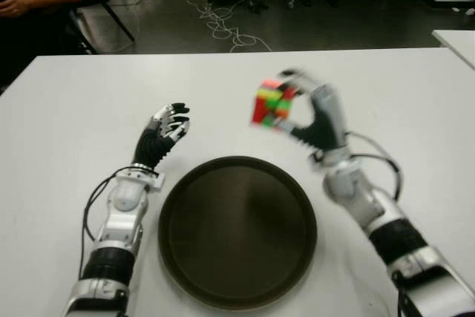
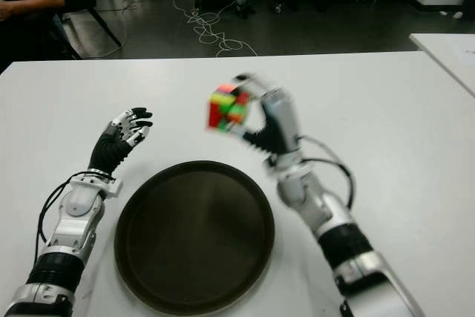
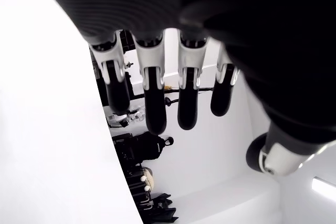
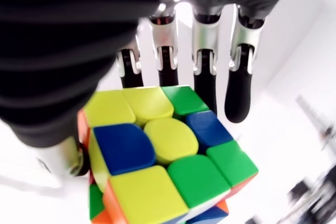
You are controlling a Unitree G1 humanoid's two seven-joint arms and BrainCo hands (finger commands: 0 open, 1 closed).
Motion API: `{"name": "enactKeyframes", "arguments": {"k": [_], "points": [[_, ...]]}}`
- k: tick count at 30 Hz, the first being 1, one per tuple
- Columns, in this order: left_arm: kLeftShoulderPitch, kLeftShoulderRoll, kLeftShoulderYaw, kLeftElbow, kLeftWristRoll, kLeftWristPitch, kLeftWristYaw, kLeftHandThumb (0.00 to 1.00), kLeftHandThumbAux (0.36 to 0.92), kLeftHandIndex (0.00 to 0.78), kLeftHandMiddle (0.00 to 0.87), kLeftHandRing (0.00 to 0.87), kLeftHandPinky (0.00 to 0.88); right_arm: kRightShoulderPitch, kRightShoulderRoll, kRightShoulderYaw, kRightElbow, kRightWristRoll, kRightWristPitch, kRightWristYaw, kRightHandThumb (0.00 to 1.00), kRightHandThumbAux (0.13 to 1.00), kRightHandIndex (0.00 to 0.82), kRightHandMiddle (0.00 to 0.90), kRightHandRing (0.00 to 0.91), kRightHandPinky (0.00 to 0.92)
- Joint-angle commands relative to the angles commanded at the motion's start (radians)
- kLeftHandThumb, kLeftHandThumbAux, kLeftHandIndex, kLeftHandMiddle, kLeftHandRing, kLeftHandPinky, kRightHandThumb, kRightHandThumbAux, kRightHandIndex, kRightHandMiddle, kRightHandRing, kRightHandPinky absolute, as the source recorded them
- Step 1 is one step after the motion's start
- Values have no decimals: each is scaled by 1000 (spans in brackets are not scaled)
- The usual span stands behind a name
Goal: Pick up the Rubik's Cube and put it in the plate
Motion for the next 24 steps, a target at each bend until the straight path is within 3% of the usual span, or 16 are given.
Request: {"name": "enactKeyframes", "arguments": {"k": [4, 7, 14, 20, 24], "points": [[0, -4, 0, -4, -7, 6, -3, 240, 582, 215, 245, 246, 213, 13, -48, 38, -8, 101, -104, 185, 688, 733, 421, 596, 646, 660], [1, -7, 1, -9, -9, 10, -3, 250, 589, 213, 240, 241, 210, 16, -68, 50, -28, 192, -128, 314, 688, 733, 421, 587, 637, 650], [3, -7, -1, -15, 1, 15, 7, 236, 586, 211, 234, 231, 208, -2, -93, 58, -36, 403, -129, 593, 687, 734, 421, 600, 643, 656], [3, -4, -3, -15, 8, 16, 12, 221, 575, 210, 236, 241, 221, -3, -95, 48, -45, 511, -111, 764, 688, 733, 423, 610, 654, 662], [4, -4, -5, -18, 9, 21, 12, 216, 568, 211, 237, 237, 196, -6, -102, 36, -56, 537, -87, 852, 687, 732, 423, 615, 657, 658]]}}
